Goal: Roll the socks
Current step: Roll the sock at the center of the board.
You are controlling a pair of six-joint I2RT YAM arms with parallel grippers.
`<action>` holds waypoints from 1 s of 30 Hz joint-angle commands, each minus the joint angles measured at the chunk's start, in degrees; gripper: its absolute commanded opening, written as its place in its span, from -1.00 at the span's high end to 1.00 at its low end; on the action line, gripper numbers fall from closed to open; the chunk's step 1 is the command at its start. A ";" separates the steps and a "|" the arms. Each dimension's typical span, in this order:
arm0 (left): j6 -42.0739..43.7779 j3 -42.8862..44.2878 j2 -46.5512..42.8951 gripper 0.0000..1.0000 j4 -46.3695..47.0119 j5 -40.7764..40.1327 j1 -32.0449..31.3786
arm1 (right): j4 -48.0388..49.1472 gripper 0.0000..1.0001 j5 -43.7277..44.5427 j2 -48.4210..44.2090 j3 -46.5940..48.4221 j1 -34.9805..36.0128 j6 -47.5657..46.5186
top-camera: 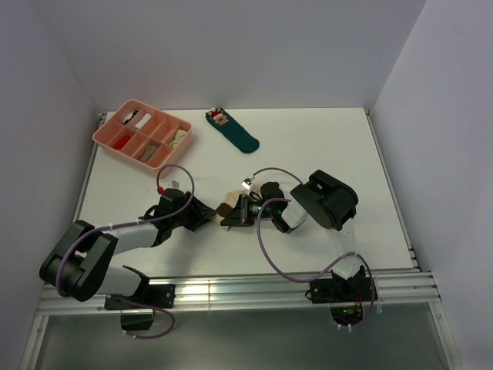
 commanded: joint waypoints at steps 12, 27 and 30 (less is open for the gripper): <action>2.63 3.48 8.27 0.53 -6.64 -5.08 -2.44 | -13.73 0.98 2.53 2.65 -3.15 -0.14 -3.29; 8.17 30.62 12.92 0.99 -47.67 -18.00 -5.43 | -36.49 0.12 29.98 -25.27 -3.94 4.16 -22.36; 9.48 38.01 16.61 0.99 -54.88 -21.08 -6.48 | -39.92 0.05 42.47 -31.17 -3.77 9.06 -26.75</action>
